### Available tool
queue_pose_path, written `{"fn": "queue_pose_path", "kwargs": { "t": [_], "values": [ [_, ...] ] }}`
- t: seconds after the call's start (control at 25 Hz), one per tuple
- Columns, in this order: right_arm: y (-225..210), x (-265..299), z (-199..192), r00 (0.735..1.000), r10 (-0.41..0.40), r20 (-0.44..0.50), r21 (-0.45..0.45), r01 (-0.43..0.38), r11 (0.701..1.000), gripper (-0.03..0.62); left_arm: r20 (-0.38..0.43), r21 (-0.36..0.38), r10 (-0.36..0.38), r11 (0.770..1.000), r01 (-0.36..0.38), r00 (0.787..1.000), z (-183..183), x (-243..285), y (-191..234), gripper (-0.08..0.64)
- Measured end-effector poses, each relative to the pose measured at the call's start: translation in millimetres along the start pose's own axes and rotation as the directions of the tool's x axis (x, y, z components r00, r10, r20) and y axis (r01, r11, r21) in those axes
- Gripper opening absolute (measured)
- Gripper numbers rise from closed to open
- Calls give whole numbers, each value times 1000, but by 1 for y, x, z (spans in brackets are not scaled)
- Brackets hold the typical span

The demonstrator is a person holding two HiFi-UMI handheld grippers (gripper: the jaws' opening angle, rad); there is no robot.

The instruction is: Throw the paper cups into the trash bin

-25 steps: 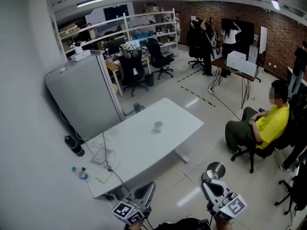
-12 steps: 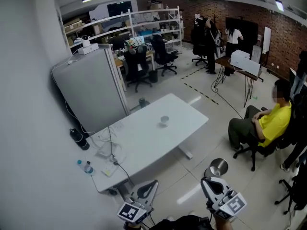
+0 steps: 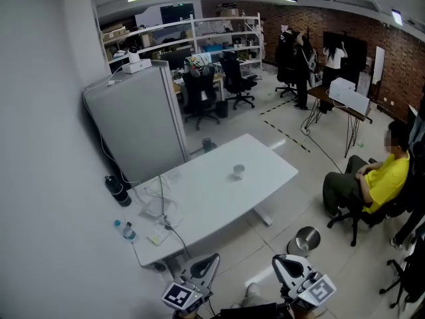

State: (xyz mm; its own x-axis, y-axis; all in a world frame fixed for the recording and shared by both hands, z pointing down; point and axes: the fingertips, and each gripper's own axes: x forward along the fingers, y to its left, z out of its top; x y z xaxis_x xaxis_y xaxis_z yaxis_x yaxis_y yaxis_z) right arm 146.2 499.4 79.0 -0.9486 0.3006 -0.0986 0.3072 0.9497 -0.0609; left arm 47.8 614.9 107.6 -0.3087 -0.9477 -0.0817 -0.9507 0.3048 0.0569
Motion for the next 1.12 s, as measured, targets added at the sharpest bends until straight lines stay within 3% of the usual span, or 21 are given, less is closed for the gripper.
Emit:
{"fn": "queue_pose_path", "kwargs": {
  "t": [0.28, 0.52, 0.72, 0.92, 1.12],
  "values": [
    [-15, 36, 11, 998, 65, 13, -17, -65, 998, 0, -35, -48, 48, 998, -50, 998, -1, 12, 22, 3],
    [-44, 65, 9, 993, 112, 20, 3, -112, 994, 0, 1, 83, 38, 996, -38, 999, -7, 54, 28, 3],
    [-86, 83, 10, 992, 118, 37, 18, -118, 993, 0, 62, 45, 46, 998, -49, 997, 9, 101, 41, 3],
    [-121, 99, 15, 990, 120, 78, 32, -122, 992, 0, 37, 16, 23, 1000, -24, 999, 4, 143, 56, 3],
    [-158, 100, 13, 992, 95, 79, 56, -99, 993, 0, -8, 2, 50, 999, -50, 999, -2, 174, 64, 3]
  ]
}}
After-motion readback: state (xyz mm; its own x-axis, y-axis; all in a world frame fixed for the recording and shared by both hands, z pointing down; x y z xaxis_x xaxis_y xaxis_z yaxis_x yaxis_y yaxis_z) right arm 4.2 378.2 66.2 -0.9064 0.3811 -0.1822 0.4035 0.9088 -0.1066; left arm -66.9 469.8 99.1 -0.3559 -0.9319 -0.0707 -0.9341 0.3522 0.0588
